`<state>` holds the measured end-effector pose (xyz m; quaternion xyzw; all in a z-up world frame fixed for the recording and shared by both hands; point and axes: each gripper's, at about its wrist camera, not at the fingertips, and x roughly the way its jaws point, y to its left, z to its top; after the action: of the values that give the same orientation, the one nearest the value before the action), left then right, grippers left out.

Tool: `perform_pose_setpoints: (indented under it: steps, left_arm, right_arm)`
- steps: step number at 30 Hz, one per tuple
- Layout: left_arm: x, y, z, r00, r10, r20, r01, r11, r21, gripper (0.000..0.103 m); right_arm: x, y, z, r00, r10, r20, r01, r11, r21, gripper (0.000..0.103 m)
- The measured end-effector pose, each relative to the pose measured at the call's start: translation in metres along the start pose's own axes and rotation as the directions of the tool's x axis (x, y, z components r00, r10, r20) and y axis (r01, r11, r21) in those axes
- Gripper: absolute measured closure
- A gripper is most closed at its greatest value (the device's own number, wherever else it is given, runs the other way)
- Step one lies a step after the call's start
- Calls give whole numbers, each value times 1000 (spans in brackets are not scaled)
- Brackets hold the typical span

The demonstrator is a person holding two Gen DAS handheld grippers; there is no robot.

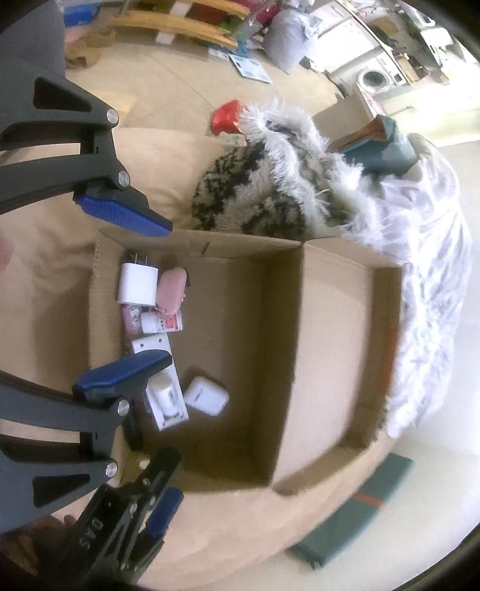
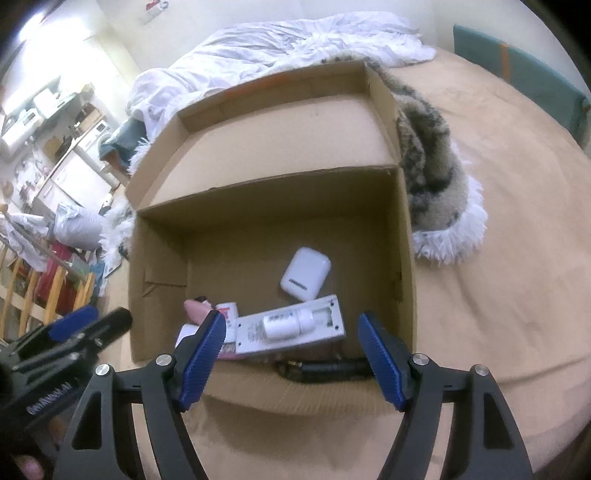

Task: Organize rigid objects

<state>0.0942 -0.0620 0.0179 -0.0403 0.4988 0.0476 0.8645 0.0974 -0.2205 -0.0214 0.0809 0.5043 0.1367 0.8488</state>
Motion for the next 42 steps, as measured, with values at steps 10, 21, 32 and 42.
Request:
perform_pose_setpoints:
  steps: [10, 21, 32, 42]
  left_arm:
    - [-61, 28, -33, 987, -63, 149, 59, 998, 32, 43]
    - [-77, 45, -78, 970, -32, 243, 26, 999, 31, 10]
    - [-58, 38, -82, 975, -13, 221, 8, 1000, 27, 7]
    - [-57, 37, -85, 976, -13, 217, 5, 999, 38, 7]
  right_arm:
    - [-71, 29, -32, 992, 14, 129, -3, 996, -90, 25]
    - [-100, 39, -83, 967, -13, 254, 43, 993, -113, 4]
    - [-81, 32, -96, 962, -49, 270, 78, 992, -97, 0]
    - [-78, 28, -97, 962, -72, 262, 97, 992, -86, 0]
